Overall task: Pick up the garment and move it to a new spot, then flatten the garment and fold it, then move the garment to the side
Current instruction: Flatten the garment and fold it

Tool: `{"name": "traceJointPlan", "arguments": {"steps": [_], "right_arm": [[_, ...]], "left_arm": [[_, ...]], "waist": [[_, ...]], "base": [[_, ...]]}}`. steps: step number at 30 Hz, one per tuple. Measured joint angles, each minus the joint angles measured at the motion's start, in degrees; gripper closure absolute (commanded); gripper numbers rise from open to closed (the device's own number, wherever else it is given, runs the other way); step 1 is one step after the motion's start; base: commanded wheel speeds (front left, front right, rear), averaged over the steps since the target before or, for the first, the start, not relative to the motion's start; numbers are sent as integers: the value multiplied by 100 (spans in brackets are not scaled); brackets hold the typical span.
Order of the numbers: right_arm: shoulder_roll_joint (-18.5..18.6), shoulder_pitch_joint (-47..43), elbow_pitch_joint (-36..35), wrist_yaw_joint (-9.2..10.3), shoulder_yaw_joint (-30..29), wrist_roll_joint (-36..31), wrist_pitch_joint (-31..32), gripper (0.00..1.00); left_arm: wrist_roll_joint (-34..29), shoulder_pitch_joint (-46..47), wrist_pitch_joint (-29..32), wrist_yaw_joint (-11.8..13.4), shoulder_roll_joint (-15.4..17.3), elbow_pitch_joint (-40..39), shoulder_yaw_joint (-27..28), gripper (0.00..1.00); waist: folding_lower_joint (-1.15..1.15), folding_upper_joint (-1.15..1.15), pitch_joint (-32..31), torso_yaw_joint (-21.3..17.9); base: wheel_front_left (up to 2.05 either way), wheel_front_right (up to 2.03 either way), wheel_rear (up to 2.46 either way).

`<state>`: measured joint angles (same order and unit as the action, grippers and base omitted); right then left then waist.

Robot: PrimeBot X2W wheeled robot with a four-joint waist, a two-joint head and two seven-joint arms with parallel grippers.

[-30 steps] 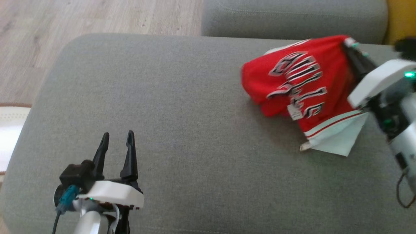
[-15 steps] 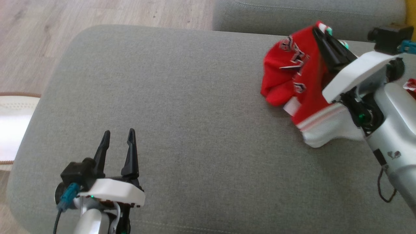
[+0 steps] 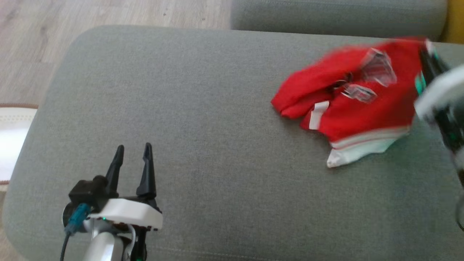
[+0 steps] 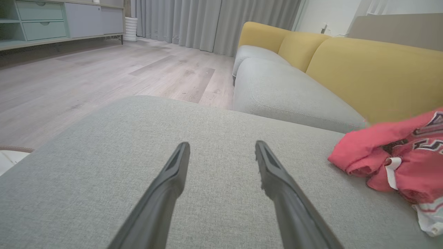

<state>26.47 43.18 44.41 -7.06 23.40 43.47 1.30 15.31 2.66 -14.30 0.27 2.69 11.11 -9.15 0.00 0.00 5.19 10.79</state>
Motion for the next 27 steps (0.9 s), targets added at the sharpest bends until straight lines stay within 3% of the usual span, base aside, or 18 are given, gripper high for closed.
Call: {"name": "traceJointPlan", "arguments": {"steps": [4,5,6,7,13,17,23,27], "right_arm": [[89,-51,1237,0,-119,-631,137,100],[60,-36,1400,0,-135,-699,122,86],[0,-24,1521,0,-152,-744,107,51],[-88,-13,1634,0,-159,-772,63,0],[-459,19,2182,0,104,-1143,98,0],[-416,214,2199,0,55,-1439,-485,0],[-533,220,1448,0,43,-1684,-1203,0],[-866,-332,580,0,641,-1663,-1126,0]], "left_arm": [[0,51,0,1,-2,1,-99,0],[0,60,0,1,-2,1,-99,0],[0,66,0,8,-1,4,-96,0],[0,72,0,8,-1,10,-94,0],[-2,112,0,19,0,64,-84,0],[-12,99,0,14,-3,89,7,0],[-63,-71,0,-29,-1,73,92,0],[-62,-103,0,-36,-1,67,75,0]], "waist": [[0,0,84,60],[0,0,98,69],[0,0,110,74],[0,0,115,71],[0,0,-18,-33],[0,0,-172,-148],[0,0,-325,-411],[0,0,-318,-508]], "base": [[0,0,0],[0,0,0],[0,0,0],[0,0,0],[0,0,0],[0,0,0],[0,0,0],[0,0,0]]}}
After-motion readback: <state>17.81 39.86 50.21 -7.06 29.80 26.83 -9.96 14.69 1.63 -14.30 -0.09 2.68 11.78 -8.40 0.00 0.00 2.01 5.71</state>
